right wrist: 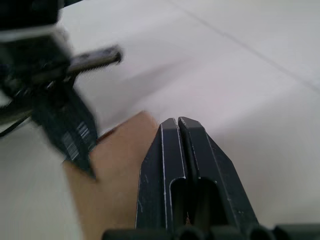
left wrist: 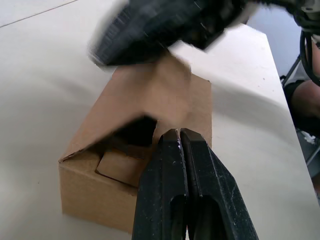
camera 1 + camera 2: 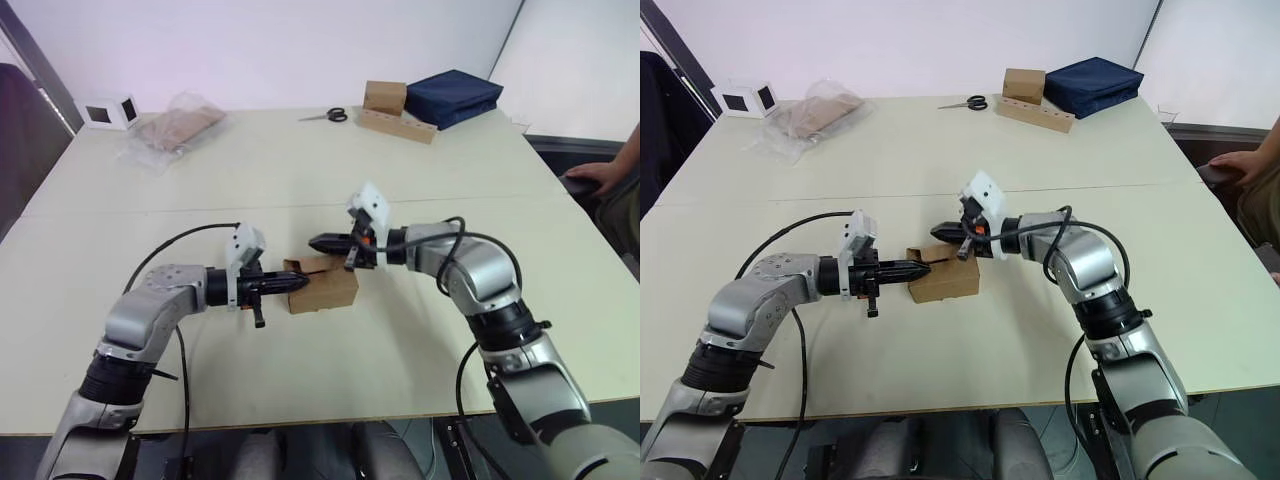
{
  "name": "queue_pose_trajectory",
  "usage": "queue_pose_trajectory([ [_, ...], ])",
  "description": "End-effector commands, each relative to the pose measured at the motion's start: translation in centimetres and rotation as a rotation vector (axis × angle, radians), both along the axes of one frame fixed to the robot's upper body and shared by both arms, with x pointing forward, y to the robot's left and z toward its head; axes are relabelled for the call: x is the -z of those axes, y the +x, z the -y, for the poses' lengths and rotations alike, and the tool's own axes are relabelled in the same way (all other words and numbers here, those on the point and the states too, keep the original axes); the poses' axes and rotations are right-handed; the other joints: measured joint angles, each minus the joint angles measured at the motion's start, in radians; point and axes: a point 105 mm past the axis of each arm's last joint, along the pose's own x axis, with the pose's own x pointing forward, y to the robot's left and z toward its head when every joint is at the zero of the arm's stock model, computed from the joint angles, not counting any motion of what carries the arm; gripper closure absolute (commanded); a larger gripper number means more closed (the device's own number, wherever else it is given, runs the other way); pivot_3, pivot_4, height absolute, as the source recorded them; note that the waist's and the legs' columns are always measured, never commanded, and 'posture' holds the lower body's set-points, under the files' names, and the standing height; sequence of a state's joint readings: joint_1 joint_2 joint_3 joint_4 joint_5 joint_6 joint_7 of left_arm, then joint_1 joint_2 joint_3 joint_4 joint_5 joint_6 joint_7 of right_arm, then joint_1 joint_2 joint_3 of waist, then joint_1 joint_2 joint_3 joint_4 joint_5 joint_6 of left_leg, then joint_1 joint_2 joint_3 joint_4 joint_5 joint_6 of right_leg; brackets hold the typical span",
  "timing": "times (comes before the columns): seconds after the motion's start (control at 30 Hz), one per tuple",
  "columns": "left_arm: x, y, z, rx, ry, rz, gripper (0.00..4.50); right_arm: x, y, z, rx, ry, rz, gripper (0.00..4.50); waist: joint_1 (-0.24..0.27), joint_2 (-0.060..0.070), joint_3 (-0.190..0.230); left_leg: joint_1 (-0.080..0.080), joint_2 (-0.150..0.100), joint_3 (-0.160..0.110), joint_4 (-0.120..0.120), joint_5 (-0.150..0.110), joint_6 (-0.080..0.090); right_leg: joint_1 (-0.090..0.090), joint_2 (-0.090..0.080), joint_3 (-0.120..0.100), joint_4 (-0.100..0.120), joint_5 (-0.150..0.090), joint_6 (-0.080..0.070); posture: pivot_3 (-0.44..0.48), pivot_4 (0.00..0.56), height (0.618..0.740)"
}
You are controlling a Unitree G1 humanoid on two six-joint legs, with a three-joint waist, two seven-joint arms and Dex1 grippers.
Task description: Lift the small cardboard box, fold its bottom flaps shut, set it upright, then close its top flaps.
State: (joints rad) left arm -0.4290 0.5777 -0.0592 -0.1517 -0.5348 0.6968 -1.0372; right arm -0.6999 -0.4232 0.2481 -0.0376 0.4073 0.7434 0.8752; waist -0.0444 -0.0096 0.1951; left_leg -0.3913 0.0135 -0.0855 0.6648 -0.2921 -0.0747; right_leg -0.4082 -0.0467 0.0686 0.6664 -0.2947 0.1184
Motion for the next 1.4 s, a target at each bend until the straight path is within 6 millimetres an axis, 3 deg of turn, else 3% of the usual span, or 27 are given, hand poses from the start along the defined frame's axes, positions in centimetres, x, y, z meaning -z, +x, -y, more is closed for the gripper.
queue_pose_trajectory([
  [0.03,-1.3,-0.3,-0.8,-0.008,-0.006,0.024,4.46,0.0,-0.8,-0.2,-0.031,-0.020,0.026,4.50,-0.002,0.000,0.000,0.000,0.000,0.000,0.000,0.000,0.000,0.000,0.000,0.000,0.000,0.000,0.000,0.000,0.150,0.740],
  [0.17,-2.6,-0.4,-2.0,-0.007,0.001,0.041,4.46,0.9,-0.7,0.1,-0.012,-0.038,0.019,4.50,-0.001,0.000,0.000,0.000,0.000,0.000,0.000,0.000,0.000,0.000,0.000,0.000,0.000,0.000,0.000,0.000,0.150,0.740],
  [0.37,-3.8,1.5,-2.4,-0.038,-0.018,0.068,4.46,1.4,-0.4,0.2,0.015,-0.055,0.039,4.50,0.002,0.000,0.000,0.000,0.000,0.000,0.000,0.000,0.000,0.001,0.000,0.000,0.000,0.000,0.000,0.000,0.150,0.740],
  [0.7,-2.0,5.1,1.8,-0.007,-0.015,0.066,4.46,0.0,-1.9,0.4,0.017,-0.046,0.085,4.50,0.000,0.000,0.000,0.000,0.000,0.000,0.000,0.000,0.000,0.000,0.000,0.000,0.000,0.000,0.000,0.000,0.150,0.740],
  [1.0,-1.3,6.3,3.5,0.054,-0.003,0.064,4.46,0.3,-3.7,0.6,0.008,-0.081,0.080,4.50,0.004,0.000,0.000,0.000,0.000,0.000,0.000,0.000,0.000,0.000,0.000,0.000,0.000,0.000,0.000,0.000,0.150,0.740],
  [1.4,-1.8,6.2,4.8,0.105,-0.020,0.088,4.46,0.8,-3.9,1.0,0.022,-0.117,0.073,4.50,0.004,0.000,0.000,0.000,-0.001,0.000,0.001,0.000,0.000,0.001,0.000,0.000,0.000,0.000,0.000,0.000,0.150,0.740],
])
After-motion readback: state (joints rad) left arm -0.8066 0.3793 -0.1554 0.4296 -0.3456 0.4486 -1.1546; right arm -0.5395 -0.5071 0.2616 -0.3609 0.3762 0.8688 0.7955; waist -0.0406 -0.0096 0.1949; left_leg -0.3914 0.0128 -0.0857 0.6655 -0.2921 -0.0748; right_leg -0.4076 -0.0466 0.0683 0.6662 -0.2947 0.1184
